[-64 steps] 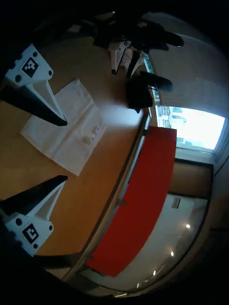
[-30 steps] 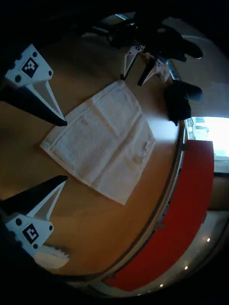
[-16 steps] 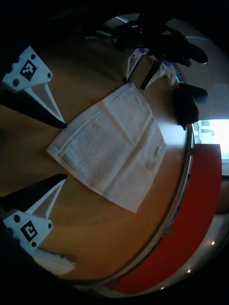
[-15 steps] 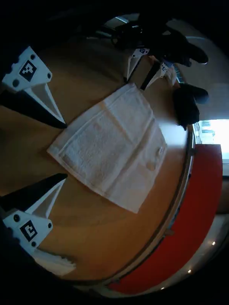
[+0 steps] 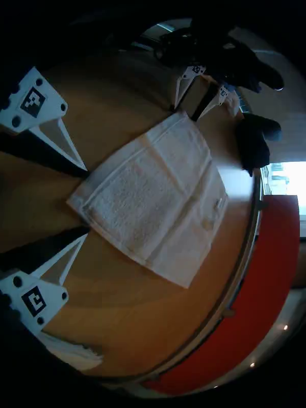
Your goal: Fold towel
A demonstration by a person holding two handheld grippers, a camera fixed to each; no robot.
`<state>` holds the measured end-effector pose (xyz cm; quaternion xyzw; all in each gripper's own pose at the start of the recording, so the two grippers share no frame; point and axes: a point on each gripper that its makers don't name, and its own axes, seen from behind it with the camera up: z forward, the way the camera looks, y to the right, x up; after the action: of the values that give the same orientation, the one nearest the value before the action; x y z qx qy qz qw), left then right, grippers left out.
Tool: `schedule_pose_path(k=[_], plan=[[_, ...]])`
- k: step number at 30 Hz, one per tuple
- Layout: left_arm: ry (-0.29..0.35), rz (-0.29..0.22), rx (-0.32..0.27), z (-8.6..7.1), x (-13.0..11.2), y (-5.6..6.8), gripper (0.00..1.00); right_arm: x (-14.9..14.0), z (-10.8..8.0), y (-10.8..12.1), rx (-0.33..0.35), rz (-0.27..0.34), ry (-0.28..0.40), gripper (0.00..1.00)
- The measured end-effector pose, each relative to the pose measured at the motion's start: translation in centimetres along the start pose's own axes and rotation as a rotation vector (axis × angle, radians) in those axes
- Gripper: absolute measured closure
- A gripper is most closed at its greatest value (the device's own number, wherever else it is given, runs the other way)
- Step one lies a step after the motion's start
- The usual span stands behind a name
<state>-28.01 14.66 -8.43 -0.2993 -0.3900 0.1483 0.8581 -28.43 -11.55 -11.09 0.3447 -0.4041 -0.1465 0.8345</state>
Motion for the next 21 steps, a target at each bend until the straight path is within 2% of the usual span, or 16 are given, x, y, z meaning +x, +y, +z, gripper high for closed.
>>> schedule_pose_path(k=[3, 11, 17, 19, 21], plan=[[-0.002, 0.001, -0.001, 0.0, 0.0, 0.1, 0.20, 0.0, 0.1, -0.2, 0.008, -0.010, 0.002, 0.37], [-0.014, 0.001, -0.002, -0.1, 0.1, 0.3, 0.36, 0.2, 0.2, -0.8, 0.018, -0.021, 0.000, 0.68], [-0.026, -0.013, 0.010, -0.1, 0.2, 0.0, 0.71, 0.1, 0.1, -1.1, 0.014, -0.008, -0.002, 0.81], [-0.028, -0.018, 0.012, -0.1, 0.2, 0.0, 0.78, 0.0, 0.1, -1.2, 0.013, 0.002, -0.005, 0.83], [-0.029, -0.023, 0.014, -0.1, 0.3, 0.0, 0.81, 0.0, 0.1, -1.2, 0.011, 0.013, -0.007, 0.84]])
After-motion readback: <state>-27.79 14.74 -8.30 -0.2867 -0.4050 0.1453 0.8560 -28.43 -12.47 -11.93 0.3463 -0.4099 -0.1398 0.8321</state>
